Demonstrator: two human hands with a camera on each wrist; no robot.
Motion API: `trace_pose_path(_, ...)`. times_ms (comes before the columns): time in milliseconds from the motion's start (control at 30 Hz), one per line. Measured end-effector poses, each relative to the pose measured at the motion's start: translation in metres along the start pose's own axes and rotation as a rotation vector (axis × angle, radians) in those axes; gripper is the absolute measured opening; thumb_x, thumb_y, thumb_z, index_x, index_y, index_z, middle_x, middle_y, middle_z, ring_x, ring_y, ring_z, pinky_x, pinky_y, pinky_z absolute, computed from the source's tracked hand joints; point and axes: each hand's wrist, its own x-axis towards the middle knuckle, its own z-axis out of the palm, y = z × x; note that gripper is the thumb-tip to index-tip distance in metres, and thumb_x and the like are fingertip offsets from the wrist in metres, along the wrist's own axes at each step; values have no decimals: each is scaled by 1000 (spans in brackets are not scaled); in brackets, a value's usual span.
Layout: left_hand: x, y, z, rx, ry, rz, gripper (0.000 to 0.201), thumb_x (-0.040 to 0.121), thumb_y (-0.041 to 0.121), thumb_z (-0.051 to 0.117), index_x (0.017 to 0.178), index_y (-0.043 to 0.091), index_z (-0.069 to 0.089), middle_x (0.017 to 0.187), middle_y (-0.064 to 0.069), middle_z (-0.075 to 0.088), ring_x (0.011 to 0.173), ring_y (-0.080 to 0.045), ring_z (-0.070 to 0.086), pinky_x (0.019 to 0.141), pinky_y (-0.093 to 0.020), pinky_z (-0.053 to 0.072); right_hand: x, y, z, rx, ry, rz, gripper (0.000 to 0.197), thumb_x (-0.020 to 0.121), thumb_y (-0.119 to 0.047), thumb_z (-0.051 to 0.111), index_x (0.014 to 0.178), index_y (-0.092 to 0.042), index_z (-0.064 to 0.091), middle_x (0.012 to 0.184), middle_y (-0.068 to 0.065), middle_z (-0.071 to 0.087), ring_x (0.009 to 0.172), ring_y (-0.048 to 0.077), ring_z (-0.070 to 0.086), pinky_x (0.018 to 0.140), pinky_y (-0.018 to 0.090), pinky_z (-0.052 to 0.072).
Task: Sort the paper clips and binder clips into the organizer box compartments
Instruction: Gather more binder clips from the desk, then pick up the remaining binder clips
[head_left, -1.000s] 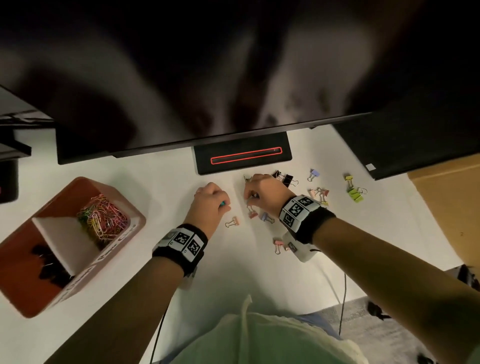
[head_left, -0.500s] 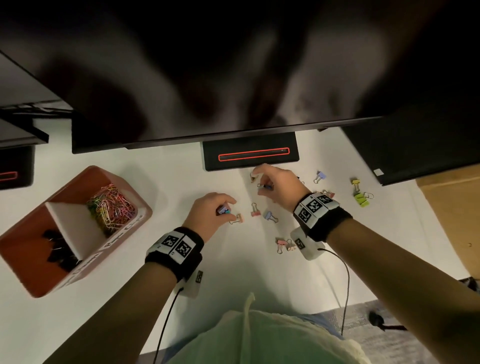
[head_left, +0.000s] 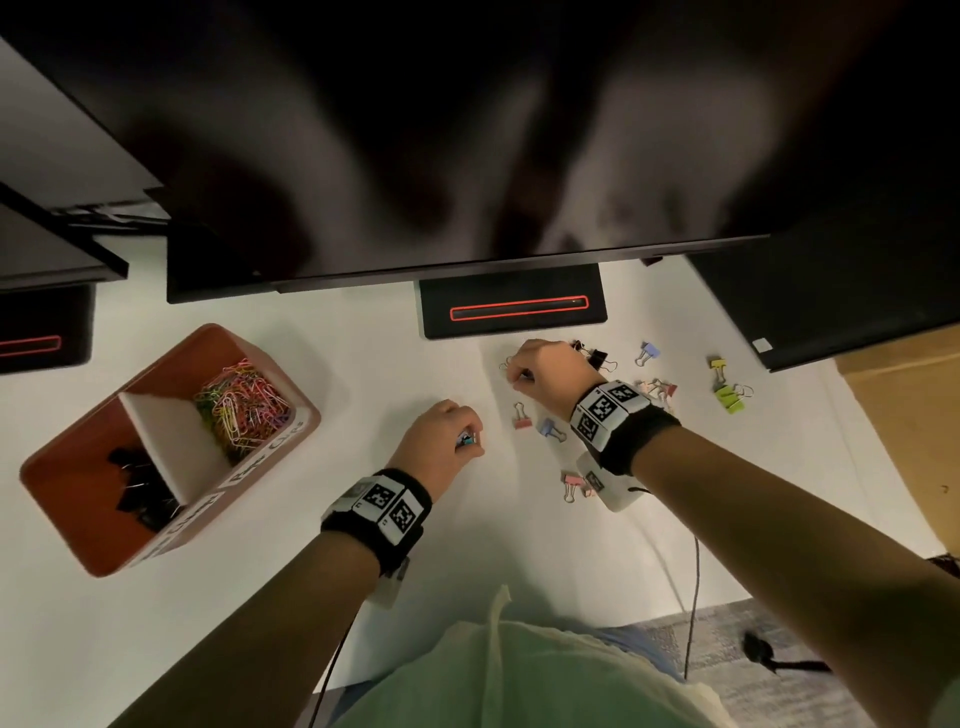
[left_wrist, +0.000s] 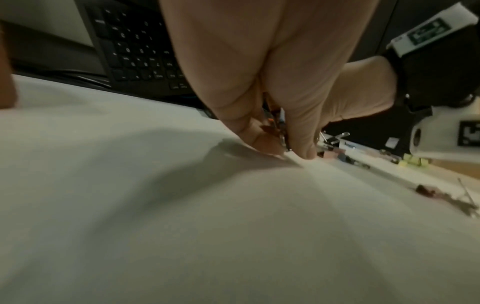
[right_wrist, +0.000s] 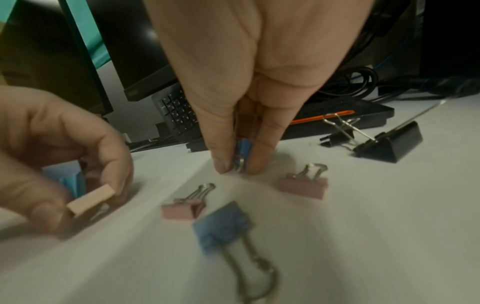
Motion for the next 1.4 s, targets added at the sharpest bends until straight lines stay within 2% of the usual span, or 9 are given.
trace_pose_path(133,-30,1,-25,-167,117,-13,17,76,13,73,90,13,64,87,1,65,81,-11,60,76,-17,48,-14,-21,3,64,21,-77,15,89,-12,57,101,-9,66,107,4,61,92,22,62,69,21,50)
trace_pose_path(233,-63,-2,-58,-250,264,-25,18,73,17,76,87,19,64,83,6,66,77,-4,60,68,-6,44,-17,-55,3,60,67,-211,15,87,-13,60,99,-11,68,106,5,64,93,20,61,78,21,46)
trace_pose_path(367,-117,-31,-112,-352,495,-144,22,72,16,77,82,26,60,82,7,67,77,-4,62,72,-15,48,-12,-126,12,160,50,-406,11,81,-7,65,90,-9,71,97,8,67,85,20,62,79,20,44)
trace_pose_path(567,-180,-113,-172,-395,734,-469,17,70,20,77,77,19,62,81,-3,68,77,-23,64,72,-34,56,0,-258,44,235,-10,-646,8,82,-12,65,90,-13,68,95,3,63,84,15,56,80,29,47)
trace_pose_path(667,-190,-128,-184,-580,671,-535,31,81,50,59,84,20,63,94,-12,69,86,-24,65,83,-41,54,9,-307,63,242,-58,-607,20,83,-17,66,102,-9,62,103,11,63,90,19,54,81,28,43)
trace_pose_path(767,-199,-117,-196,-522,636,-495,47,76,74,36,79,35,63,95,2,68,96,-20,63,93,-43,48,13,-324,71,227,-92,-554,29,85,-21,63,111,-9,56,113,12,60,103,25,55,90,34,45)
trace_pose_path(967,-184,-74,-184,-338,559,-202,30,94,44,40,103,25,62,100,5,63,96,-9,58,83,-27,44,-16,-250,49,247,38,-554,16,87,-23,61,100,-14,64,102,3,59,85,13,55,83,28,50)
trace_pose_path(1133,-134,-43,-136,-271,320,-24,24,88,27,58,113,25,58,113,8,52,106,-6,54,87,-20,45,-51,-120,16,105,118,-291,21,85,-24,64,106,-22,63,102,0,57,69,5,50,74,27,51)
trace_pose_path(1400,-40,10,-45,7,28,156,44,85,20,60,125,31,47,129,5,40,114,-12,47,102,-31,41,-117,24,2,-52,-221,-3,52,78,-38,70,126,-36,50,123,-2,45,112,10,46,99,27,41)
